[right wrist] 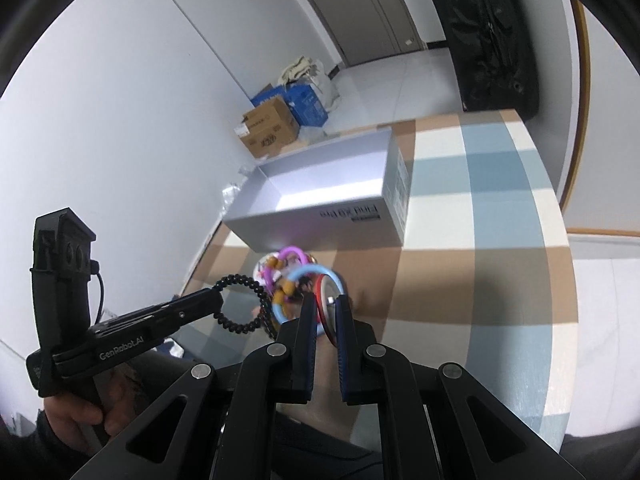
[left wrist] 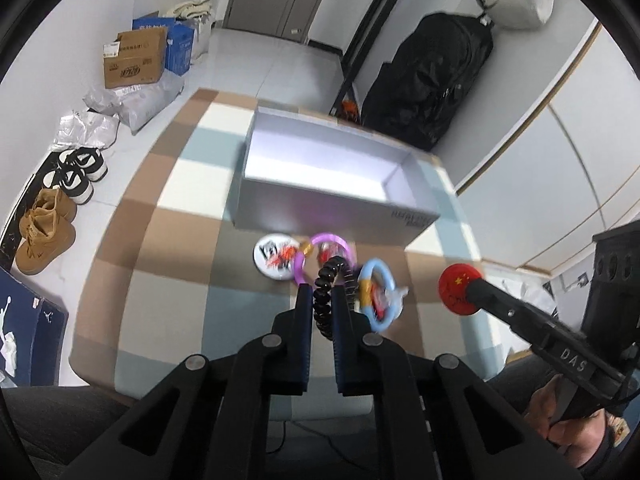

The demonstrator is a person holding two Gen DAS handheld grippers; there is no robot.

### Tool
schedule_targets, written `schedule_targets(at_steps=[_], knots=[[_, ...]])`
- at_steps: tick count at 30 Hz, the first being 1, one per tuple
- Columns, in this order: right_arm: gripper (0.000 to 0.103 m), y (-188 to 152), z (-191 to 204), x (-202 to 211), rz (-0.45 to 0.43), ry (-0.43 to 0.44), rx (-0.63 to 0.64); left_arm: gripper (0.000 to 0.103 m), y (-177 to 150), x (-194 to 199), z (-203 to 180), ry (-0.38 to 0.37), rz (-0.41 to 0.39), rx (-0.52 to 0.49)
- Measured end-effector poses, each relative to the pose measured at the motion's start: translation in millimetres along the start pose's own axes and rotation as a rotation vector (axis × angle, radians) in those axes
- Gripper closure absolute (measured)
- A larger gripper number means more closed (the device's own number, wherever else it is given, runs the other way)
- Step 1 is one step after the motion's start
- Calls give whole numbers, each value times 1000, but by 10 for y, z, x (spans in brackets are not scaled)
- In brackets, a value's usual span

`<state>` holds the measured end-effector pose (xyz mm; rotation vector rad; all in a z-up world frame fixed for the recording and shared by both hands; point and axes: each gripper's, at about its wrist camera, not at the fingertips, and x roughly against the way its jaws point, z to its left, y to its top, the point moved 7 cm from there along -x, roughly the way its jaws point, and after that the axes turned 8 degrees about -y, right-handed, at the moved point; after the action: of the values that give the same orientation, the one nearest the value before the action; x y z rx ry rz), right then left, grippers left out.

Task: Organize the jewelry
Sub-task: 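Carry the bracelet and badge over the grey box with both grippers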

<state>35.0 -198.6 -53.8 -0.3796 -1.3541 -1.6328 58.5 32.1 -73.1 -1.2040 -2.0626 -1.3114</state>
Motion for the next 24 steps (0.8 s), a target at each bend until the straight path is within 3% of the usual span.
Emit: schedule_targets(at_steps=[11,18,24], knots=[[95,416,176,57,-73,59,1,98,480,88,-98,-51,-90,1],[95,816,205,-21,-97,68,-7,98,783,-152,-62,-53,-65,16],[95,1090,286,-259,-50,51,36,98,906,-313,-78,-54,-44,6]])
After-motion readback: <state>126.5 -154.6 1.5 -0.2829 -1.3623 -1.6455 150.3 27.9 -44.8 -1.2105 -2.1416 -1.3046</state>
